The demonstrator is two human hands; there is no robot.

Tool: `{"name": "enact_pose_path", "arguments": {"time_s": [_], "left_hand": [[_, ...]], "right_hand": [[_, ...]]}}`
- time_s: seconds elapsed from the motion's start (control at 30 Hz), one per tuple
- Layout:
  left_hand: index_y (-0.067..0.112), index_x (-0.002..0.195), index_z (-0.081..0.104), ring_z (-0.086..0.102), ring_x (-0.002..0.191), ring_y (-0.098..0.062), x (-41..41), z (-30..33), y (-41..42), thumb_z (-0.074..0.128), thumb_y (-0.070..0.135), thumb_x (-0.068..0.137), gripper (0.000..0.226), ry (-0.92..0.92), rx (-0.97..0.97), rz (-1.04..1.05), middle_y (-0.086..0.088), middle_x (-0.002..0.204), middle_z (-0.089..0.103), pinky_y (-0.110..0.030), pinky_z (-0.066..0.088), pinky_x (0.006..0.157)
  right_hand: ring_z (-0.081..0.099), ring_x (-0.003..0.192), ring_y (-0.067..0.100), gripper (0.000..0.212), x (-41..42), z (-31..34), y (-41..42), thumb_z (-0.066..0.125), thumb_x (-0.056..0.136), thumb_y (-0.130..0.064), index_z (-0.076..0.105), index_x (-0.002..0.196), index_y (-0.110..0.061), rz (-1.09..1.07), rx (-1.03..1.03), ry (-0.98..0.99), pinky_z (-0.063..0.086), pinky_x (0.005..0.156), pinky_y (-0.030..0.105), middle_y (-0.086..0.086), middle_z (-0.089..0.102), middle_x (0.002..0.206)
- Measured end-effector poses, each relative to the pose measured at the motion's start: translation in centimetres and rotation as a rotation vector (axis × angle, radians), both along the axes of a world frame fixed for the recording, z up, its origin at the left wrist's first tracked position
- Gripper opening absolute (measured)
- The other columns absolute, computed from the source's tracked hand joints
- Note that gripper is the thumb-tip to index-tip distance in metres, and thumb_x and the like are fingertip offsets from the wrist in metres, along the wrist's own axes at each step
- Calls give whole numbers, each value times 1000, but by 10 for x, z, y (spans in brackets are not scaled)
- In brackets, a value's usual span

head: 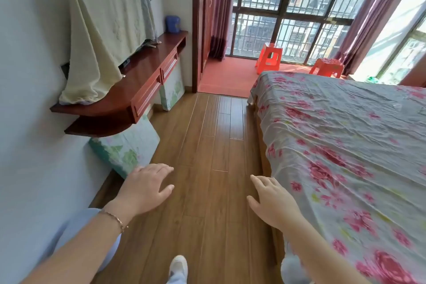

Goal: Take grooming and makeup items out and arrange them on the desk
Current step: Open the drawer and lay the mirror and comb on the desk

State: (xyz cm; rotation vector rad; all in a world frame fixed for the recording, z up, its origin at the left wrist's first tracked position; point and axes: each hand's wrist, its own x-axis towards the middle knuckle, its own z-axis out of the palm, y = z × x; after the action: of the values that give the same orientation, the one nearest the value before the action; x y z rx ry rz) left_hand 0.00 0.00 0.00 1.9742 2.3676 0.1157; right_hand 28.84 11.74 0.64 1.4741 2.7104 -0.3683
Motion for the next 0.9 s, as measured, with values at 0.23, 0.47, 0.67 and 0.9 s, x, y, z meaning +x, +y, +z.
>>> {"name": "enact_pose_path", "arguments": {"time_s": [0.23, 0.47, 0.67, 0.9], "left_hand": [[31, 139, 36, 34, 133, -6, -25, -13, 86, 38, 52, 91, 53, -32, 0, -26, 13, 144, 39, -32, 29, 109], [30, 139, 36, 33, 133, -7, -78, 4, 206, 39, 51, 91, 53, -35, 17, -63, 13, 144, 39, -33, 26, 109], [29, 138, 38, 34, 132, -6, -132, 7, 295, 39, 50, 91, 51, -28, 19, -95, 14, 142, 41, -32, 27, 108], [28, 139, 37, 33, 133, -6, -154, -10, 385, 39, 49, 91, 51, -53, -23, -96, 13, 143, 40, -32, 26, 109]], "right_hand": [[18, 143, 16, 58, -22, -14, 75, 36, 96, -44, 20, 147, -25, -23, -10, 1, 25, 112, 30, -8, 28, 152], [20, 142, 16, 59, -77, 3, 190, 37, 95, -45, 20, 147, -24, -53, 26, -5, 29, 111, 32, -6, 30, 151], [19, 142, 18, 58, -128, 8, 272, 36, 95, -44, 20, 147, -24, -98, 14, 0, 28, 111, 33, -6, 29, 151], [17, 143, 20, 58, -145, -2, 354, 36, 95, -45, 19, 147, -26, -121, -16, -20, 24, 113, 34, -6, 27, 153]]}}
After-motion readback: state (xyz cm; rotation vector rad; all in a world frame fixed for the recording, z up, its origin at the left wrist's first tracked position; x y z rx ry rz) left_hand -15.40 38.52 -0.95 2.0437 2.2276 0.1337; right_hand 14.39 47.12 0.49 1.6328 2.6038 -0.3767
